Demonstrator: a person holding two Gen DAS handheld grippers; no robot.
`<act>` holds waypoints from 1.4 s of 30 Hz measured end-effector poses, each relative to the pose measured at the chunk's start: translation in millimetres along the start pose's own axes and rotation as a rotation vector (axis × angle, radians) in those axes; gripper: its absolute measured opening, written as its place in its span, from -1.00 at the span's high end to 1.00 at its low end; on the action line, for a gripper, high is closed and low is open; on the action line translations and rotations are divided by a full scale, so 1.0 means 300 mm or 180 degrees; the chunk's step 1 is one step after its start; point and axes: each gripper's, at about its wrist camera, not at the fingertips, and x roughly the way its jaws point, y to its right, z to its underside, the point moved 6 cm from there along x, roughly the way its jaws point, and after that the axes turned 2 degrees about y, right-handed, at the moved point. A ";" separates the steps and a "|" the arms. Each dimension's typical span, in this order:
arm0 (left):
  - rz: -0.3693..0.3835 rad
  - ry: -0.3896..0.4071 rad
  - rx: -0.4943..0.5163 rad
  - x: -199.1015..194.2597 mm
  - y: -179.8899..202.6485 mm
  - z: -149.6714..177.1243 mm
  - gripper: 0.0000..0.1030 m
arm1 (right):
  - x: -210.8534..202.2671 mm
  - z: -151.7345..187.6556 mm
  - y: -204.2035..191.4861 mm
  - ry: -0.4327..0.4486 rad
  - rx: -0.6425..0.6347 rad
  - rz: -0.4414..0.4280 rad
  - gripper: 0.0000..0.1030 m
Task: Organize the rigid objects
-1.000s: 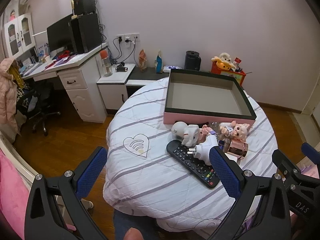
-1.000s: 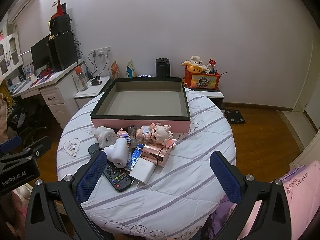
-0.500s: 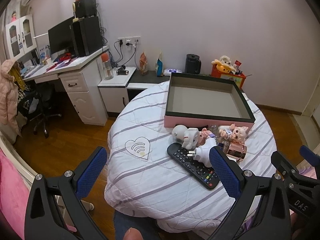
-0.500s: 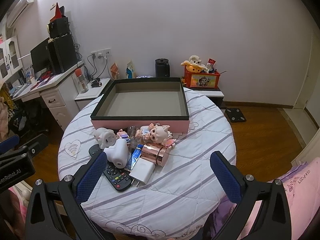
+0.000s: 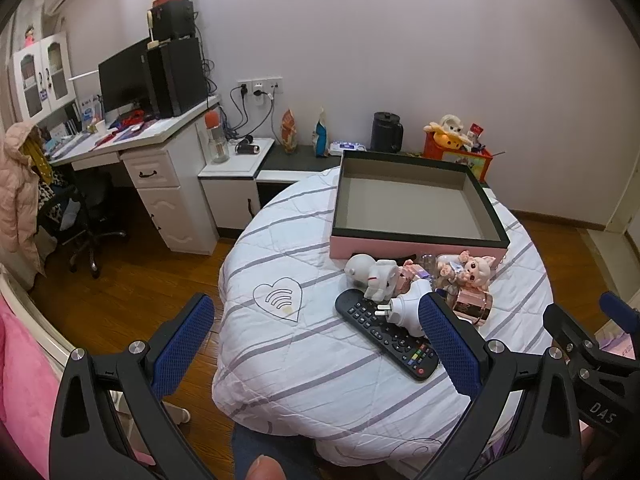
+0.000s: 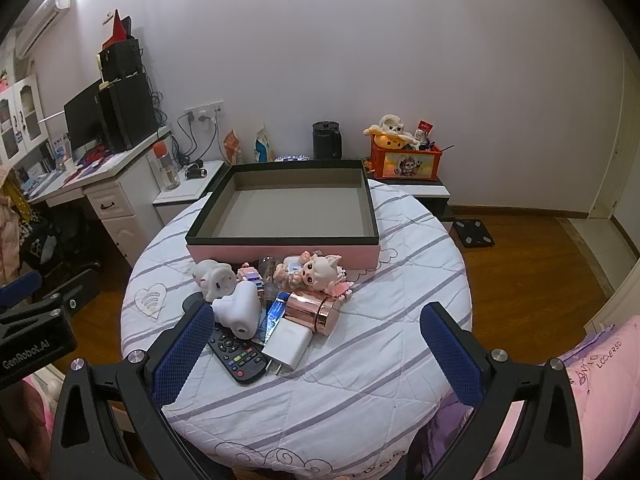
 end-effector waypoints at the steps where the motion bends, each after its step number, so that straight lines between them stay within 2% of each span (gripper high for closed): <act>1: 0.0001 0.0003 0.0006 -0.003 0.000 -0.002 -1.00 | -0.001 -0.001 0.000 0.0006 0.0002 0.0000 -1.00; 42: -0.0007 -0.0047 -0.0065 0.010 -0.014 0.018 -1.00 | 0.032 0.014 -0.006 -0.0078 -0.0031 -0.0043 -1.00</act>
